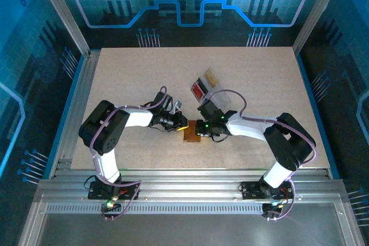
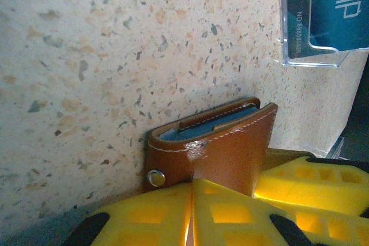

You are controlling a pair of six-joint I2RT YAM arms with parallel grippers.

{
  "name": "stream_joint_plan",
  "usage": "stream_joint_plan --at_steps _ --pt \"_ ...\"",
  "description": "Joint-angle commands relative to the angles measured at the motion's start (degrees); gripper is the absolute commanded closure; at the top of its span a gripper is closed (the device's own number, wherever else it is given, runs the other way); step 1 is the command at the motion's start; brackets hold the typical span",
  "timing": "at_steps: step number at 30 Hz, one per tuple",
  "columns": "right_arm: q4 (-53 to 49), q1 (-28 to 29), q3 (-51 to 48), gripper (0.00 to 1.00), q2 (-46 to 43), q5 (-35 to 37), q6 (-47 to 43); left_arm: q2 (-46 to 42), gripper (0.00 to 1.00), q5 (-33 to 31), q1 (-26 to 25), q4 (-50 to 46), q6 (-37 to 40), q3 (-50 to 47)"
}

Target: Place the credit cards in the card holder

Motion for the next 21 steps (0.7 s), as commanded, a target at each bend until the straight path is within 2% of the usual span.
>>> stream_joint_plan --at_steps 1,3,7,21 --pt "12.7 0.3 1.4 0.78 -1.9 -5.6 1.6 5.8 0.88 -8.5 -0.2 -6.7 -1.4 -2.8" --pt "7.0 0.2 3.9 0.77 -1.2 -3.3 1.6 5.8 0.88 -8.6 -0.2 -6.8 -1.4 -2.8" --pt "2.7 0.3 4.4 0.75 -0.7 0.1 2.1 5.8 0.88 -8.8 -0.2 -6.8 -1.4 -2.7" --pt "-4.6 0.3 6.8 0.69 0.8 5.1 2.0 6.3 0.88 -9.3 -0.2 -7.2 -1.4 -2.5"
